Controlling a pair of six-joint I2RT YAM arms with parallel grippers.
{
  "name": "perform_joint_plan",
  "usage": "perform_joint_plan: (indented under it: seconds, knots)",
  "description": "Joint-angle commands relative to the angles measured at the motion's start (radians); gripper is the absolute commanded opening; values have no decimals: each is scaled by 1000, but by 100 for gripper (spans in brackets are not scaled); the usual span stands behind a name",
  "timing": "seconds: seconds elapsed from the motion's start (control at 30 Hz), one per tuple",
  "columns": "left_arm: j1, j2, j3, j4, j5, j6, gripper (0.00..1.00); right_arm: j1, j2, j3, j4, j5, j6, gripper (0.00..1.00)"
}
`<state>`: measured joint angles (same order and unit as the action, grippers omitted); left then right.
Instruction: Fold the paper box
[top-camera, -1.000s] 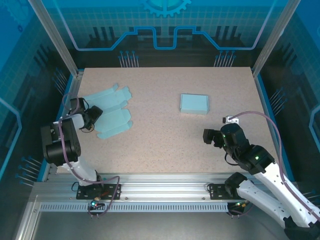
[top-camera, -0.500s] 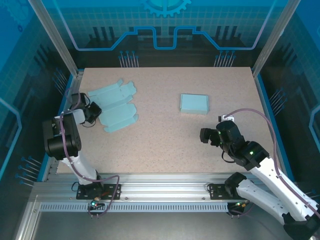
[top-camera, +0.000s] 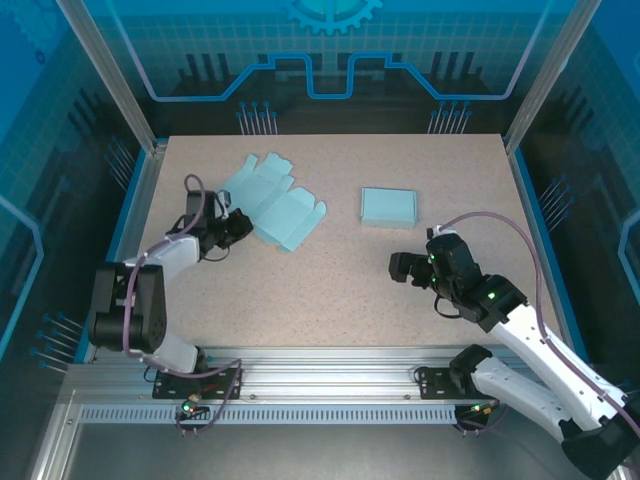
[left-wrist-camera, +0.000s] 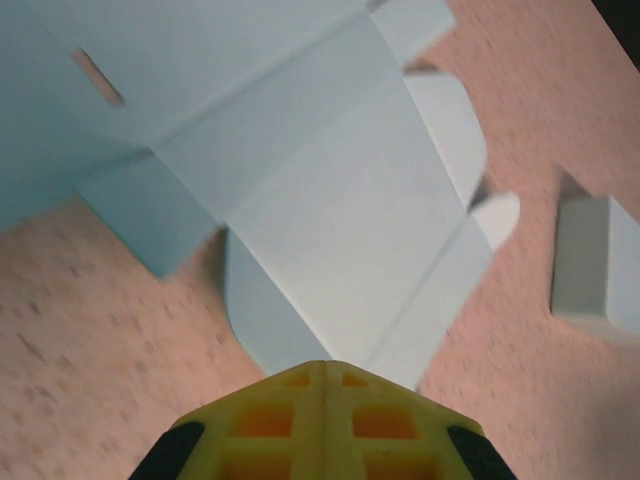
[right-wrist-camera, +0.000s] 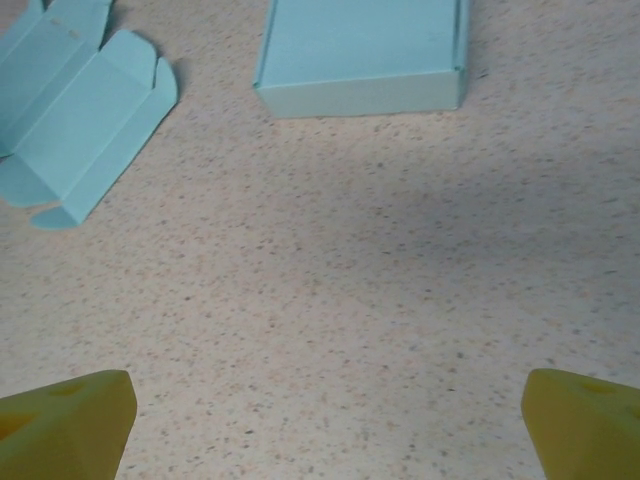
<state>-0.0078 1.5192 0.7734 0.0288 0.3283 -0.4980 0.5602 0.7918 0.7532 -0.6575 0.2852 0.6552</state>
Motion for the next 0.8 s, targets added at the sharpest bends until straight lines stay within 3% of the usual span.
perform_joint_plan:
  seconds: [0.0,0.1,0.13,0.17,0.27,0.47,0.77]
  knots:
    - [-38,-73,-87,14,50,-11,0,-34,43,-5,98,-131,-9,100]
    - [-49,-148,-195,59,5,-80,0,-53,115,20,133,-183,-18,100]
    - [-49,-178,-232,82,-42,-110,15,-54,152,38,137,-197,-19,100]
    - [-47,-201,-257,103,-90,-132,38,-54,186,53,141,-214,-19,100]
    - [-40,-208,-237,103,-163,-137,59,-53,259,81,161,-262,-19,100]
    - [34,-11,-90,195,-161,-208,65,-51,306,89,158,-270,-19,100]
    - [48,244,3,338,-192,-397,60,-51,273,89,125,-233,-8,100]
